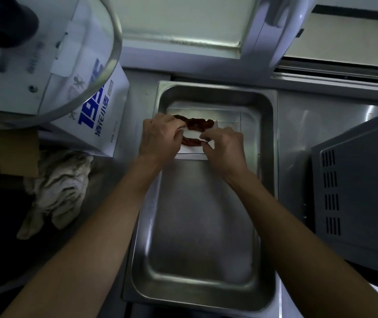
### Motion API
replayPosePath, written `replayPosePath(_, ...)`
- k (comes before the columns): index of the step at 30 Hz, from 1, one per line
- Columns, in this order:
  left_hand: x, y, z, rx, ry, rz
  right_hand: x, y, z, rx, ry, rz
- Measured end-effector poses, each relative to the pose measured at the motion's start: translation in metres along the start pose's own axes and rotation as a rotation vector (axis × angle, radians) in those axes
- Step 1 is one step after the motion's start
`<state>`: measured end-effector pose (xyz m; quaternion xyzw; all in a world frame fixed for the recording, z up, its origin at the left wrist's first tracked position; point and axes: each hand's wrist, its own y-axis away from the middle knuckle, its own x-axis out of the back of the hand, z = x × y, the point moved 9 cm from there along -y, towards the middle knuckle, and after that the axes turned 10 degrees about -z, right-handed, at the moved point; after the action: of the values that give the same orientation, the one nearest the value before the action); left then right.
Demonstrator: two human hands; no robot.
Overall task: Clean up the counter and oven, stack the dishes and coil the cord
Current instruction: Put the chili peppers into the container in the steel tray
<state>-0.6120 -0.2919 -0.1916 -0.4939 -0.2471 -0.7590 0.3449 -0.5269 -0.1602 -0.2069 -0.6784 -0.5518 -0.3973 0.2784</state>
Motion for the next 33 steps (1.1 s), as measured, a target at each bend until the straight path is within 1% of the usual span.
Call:
replayPosePath(3, 0.004, 0.009, 0.001, 0.022, 0.025, -0.013, 0.001, 0.008, -0.001, -0.011, -0.010, 0.008)
replayPosePath(8, 0.012, 0.037, 0.016, 0.060, 0.088, -0.036, 0.026, 0.043, -0.005, -0.054, -0.002, 0.018)
replayPosePath(12, 0.020, 0.073, 0.043, 0.029, 0.119, -0.053, 0.058, 0.095, -0.011, -0.075, -0.017, 0.070)
replayPosePath(17, 0.026, 0.115, 0.085, -0.026, 0.171, -0.038, 0.077, 0.169, -0.013, -0.150, -0.018, 0.109)
replayPosePath(23, 0.005, 0.165, 0.133, -0.110, 0.140, -0.104, 0.089, 0.253, -0.004, -0.218, -0.012, 0.166)
replayPosePath(26, -0.004, 0.192, 0.159, -0.164, 0.059, -0.139, 0.097, 0.293, 0.001, -0.211, 0.029, 0.213)
replayPosePath(33, -0.023, 0.267, 0.213, -0.291, -0.089, -0.184, 0.100, 0.392, 0.027, -0.289, 0.017, 0.218)
